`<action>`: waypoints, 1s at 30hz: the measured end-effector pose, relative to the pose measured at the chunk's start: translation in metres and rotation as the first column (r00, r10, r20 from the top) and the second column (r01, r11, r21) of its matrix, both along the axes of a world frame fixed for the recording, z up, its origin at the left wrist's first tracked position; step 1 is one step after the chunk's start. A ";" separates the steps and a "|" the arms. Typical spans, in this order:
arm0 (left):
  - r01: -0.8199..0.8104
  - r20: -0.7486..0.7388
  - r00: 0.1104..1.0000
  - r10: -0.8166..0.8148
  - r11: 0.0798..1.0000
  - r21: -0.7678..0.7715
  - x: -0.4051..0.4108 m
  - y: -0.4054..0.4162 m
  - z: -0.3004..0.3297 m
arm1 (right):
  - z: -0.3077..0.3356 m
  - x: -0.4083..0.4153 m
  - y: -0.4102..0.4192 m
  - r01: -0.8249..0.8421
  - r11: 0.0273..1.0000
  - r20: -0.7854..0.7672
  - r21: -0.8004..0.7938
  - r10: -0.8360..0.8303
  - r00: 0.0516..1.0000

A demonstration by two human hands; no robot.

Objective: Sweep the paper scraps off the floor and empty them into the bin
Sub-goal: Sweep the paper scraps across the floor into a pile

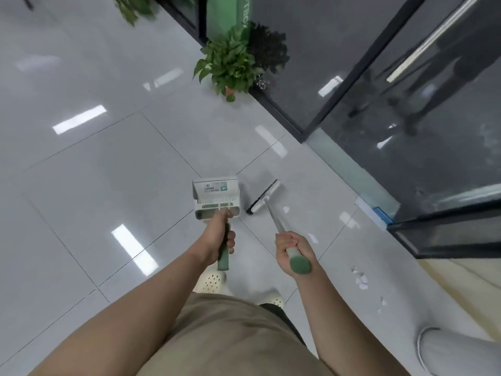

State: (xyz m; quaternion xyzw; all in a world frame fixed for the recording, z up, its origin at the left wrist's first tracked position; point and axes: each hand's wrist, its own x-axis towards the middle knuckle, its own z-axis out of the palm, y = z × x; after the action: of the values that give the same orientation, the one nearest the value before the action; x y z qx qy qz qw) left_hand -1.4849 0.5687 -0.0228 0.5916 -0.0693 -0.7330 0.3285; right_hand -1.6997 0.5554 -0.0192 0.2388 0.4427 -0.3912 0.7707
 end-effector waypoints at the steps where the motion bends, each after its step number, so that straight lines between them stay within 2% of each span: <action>1: 0.003 0.012 1.000 -0.003 1.000 0.008 0.000 -0.002 -0.002 | -0.003 -0.001 -0.005 0.009 1.000 0.026 0.002 -0.010 1.000; 6: 0.041 0.085 0.995 -0.044 0.998 0.037 -0.022 -0.011 -0.003 | -0.017 -0.027 -0.026 0.025 0.999 0.038 0.035 -0.026 0.999; 9: 0.080 0.108 0.991 -0.082 0.997 0.020 -0.052 -0.019 -0.006 | -0.017 -0.062 -0.030 0.043 0.998 -0.043 0.037 -0.042 0.998; 15: 0.204 0.168 0.963 -0.210 0.978 0.052 -0.156 -0.052 0.000 | -0.031 -0.185 0.005 0.090 0.985 -0.157 0.149 -0.066 0.985; 18: 0.274 0.184 0.943 -0.278 0.961 0.047 -0.228 -0.069 0.004 | -0.038 -0.256 0.048 0.105 0.982 -0.267 0.159 -0.059 0.962; 24: 0.381 0.134 0.908 -0.396 0.916 0.123 -0.368 -0.082 0.013 | -0.035 -0.367 0.122 0.449 0.866 -0.387 0.220 -0.346 0.855; 28: 0.468 0.222 0.845 -0.487 0.873 0.138 -0.443 -0.078 0.019 | -0.023 -0.409 0.144 0.560 0.789 -0.459 0.253 -0.412 0.787; 30: 0.535 0.259 0.793 -0.551 0.834 0.137 -0.472 -0.081 0.019 | -0.017 -0.419 0.152 0.643 0.730 -0.463 0.232 -0.498 0.733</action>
State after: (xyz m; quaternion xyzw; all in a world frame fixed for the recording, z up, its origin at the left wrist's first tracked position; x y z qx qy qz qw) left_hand -1.9572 0.4881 -0.0038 0.6558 -0.2625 -0.7039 0.0739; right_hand -2.1189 0.7072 -0.0363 0.4308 0.5485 -0.5576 0.4502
